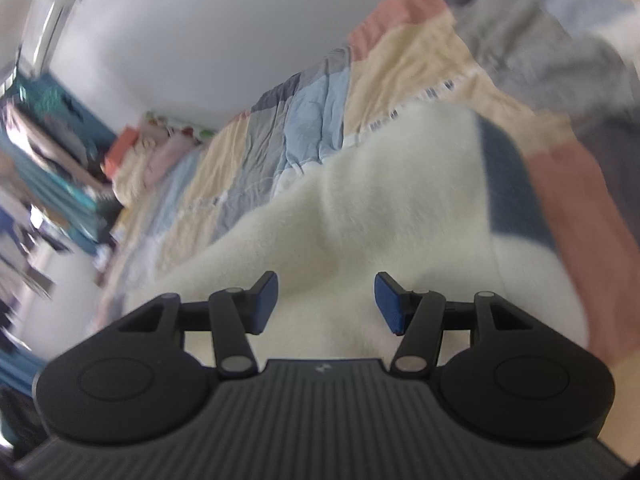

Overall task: Fold large clothes
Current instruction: 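Open both grippers and press the folded sweater flat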

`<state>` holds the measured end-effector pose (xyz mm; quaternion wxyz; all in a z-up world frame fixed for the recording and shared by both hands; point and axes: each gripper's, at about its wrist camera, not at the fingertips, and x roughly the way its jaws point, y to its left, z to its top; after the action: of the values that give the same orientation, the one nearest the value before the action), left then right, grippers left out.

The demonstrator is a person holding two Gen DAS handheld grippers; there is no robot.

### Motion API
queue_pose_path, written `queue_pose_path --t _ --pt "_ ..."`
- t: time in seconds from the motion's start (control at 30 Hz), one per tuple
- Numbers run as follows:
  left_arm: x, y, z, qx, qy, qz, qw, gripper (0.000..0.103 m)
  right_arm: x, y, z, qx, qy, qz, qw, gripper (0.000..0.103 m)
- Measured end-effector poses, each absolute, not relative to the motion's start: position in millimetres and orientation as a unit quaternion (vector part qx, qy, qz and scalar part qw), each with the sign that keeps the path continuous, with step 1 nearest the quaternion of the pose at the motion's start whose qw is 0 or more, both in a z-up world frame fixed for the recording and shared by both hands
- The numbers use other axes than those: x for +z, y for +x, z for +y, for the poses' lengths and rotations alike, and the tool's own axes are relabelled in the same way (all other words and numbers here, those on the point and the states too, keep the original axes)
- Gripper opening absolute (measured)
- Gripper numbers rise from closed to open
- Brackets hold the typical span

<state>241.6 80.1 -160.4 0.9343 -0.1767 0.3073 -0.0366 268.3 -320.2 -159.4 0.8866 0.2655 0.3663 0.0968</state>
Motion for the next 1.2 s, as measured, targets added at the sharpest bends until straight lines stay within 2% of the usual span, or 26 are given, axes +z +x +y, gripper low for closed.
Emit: queue_pose_path --t 0.2,0.4,0.77,0.97,1.2 --pt "-166 262 71 -0.025 -0.139 0.306 0.941 0.065 -154 292 -306 0.087 0.175 0.353 0.915 0.057" --pt "-178 291 71 -0.017 -0.124 0.313 0.941 0.065 -160 319 -307 0.089 0.144 0.336 0.926 0.056" --pt "-196 317 72 -0.022 -0.111 0.321 0.94 0.066 -195 375 -285 0.093 0.047 0.322 0.941 0.055" --pt "-193 313 72 -0.023 -0.115 0.322 0.94 0.066 -198 375 -288 0.094 0.051 0.315 0.943 0.055" --pt "-175 269 62 -0.047 -0.135 0.316 0.938 0.071 -174 338 -286 0.1 0.083 0.322 0.938 0.057"
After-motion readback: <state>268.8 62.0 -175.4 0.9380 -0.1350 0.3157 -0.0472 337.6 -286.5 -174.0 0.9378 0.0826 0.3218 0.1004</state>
